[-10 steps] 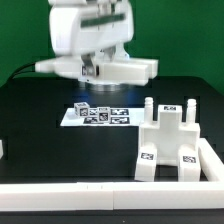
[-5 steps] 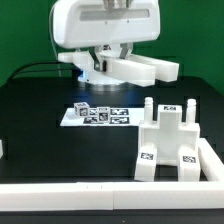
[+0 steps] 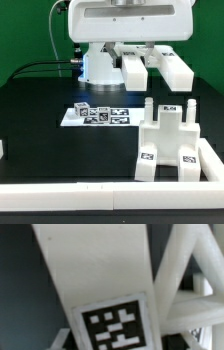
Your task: Assemble chair
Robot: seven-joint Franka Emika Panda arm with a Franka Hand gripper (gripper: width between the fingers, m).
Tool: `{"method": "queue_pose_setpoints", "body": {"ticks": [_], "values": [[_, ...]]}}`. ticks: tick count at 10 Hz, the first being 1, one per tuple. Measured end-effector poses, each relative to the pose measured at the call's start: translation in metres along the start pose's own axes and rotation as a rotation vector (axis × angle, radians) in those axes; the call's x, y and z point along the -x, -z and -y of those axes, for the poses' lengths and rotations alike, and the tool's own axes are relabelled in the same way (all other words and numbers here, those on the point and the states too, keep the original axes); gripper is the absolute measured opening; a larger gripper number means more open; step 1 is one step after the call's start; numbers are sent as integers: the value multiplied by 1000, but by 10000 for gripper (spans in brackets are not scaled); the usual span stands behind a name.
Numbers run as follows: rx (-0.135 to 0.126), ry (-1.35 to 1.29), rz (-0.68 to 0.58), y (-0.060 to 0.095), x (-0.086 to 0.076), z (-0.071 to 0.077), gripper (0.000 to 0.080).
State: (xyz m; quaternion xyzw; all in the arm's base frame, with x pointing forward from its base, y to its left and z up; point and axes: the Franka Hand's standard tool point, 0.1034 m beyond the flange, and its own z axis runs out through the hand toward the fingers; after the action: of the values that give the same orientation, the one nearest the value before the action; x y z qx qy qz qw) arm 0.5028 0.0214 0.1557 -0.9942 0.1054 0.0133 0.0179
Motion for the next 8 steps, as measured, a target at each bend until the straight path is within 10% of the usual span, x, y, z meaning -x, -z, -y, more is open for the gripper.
{"method": "queue_pose_setpoints", "body": {"ticks": [8], "values": [[-37,-159,-7,-9,-15,17,314]]}}
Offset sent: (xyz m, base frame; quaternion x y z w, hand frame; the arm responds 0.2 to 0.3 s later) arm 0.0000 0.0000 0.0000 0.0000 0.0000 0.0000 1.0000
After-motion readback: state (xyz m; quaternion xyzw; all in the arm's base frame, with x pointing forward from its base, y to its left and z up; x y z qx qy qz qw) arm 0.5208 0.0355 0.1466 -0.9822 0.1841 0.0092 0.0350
